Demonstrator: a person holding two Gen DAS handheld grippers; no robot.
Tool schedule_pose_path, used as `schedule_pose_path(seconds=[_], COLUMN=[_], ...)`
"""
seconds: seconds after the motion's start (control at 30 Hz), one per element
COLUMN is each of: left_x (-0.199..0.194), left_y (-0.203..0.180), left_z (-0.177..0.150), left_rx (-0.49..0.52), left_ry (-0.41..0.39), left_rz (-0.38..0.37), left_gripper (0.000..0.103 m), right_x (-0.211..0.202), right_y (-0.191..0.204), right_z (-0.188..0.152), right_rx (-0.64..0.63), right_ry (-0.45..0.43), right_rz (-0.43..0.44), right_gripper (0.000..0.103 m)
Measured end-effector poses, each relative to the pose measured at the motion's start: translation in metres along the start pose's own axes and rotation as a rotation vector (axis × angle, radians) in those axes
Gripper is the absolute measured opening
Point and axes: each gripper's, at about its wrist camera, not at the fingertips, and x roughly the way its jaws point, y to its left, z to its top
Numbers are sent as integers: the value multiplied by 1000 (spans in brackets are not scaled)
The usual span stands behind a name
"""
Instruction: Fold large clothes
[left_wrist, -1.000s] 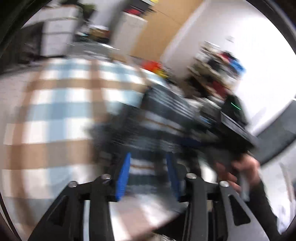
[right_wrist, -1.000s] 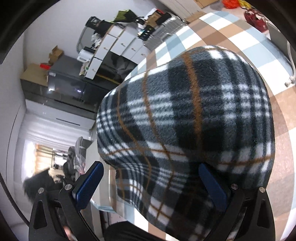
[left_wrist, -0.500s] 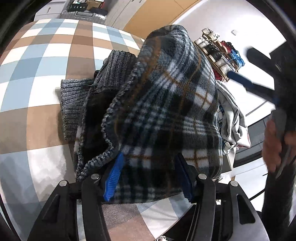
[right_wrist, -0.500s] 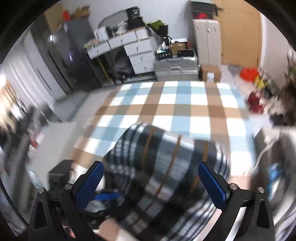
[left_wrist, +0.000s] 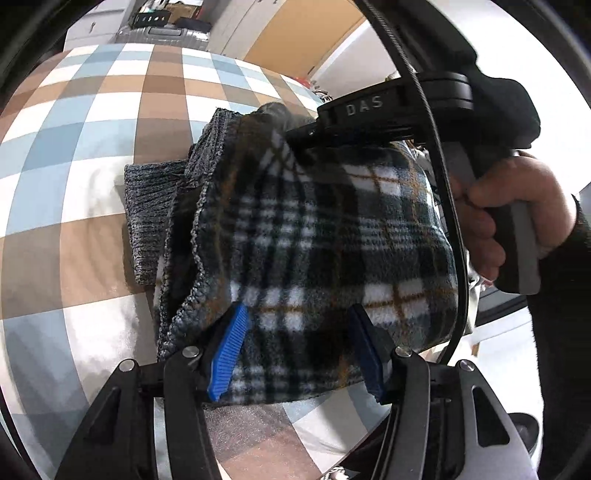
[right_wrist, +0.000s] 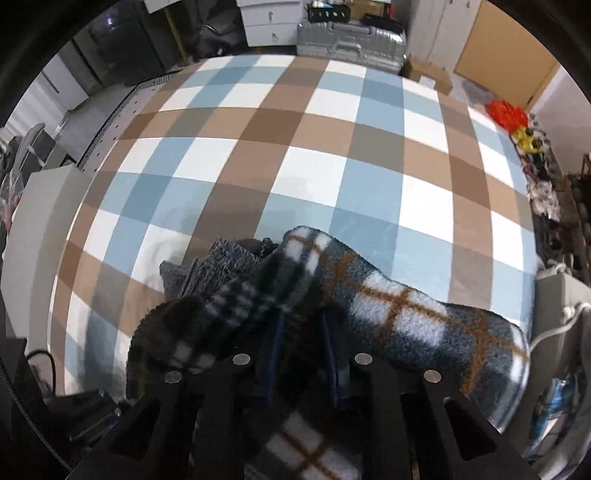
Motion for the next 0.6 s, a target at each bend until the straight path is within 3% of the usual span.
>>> schedule_pose_path(seconds=[0.1, 0.23, 0.27, 0.3, 0.33, 0.4, 0.5, 0.6], left_x=[-1, -8, -11, -12, -13, -15, -17, -17], left_y=[4, 16, 21, 23, 24, 26, 26, 23], left_z=[2, 5, 5, 5, 6, 7, 8, 9], left_rx=[-21, -53, -56, -61, -62, -63, -70, -64], left_ry=[-6, 3, 6, 6, 7, 8, 5, -3], left_rz=[-14, -52, -60, -71, -81, -84, -80, -61], left_gripper=[51, 51, 51, 51, 51, 51, 51, 51], right_x=[4, -24, -31, -51, -63, -89, -116, -125], right_y=[-4, -3, -6, -14, -18, -27, -29, -28], right_z=[4, -4, -6, -14, -20, -38, -70, -102], right_rx=[34, 20, 31, 62, 79, 76, -11, -63], right_ry=[-9, -113, -141, -197, -225, -270, -278, -258], right_rz=[7, 61, 97, 168, 207, 238, 160, 146], right_gripper=[18, 21, 25, 35, 52, 71, 71, 72])
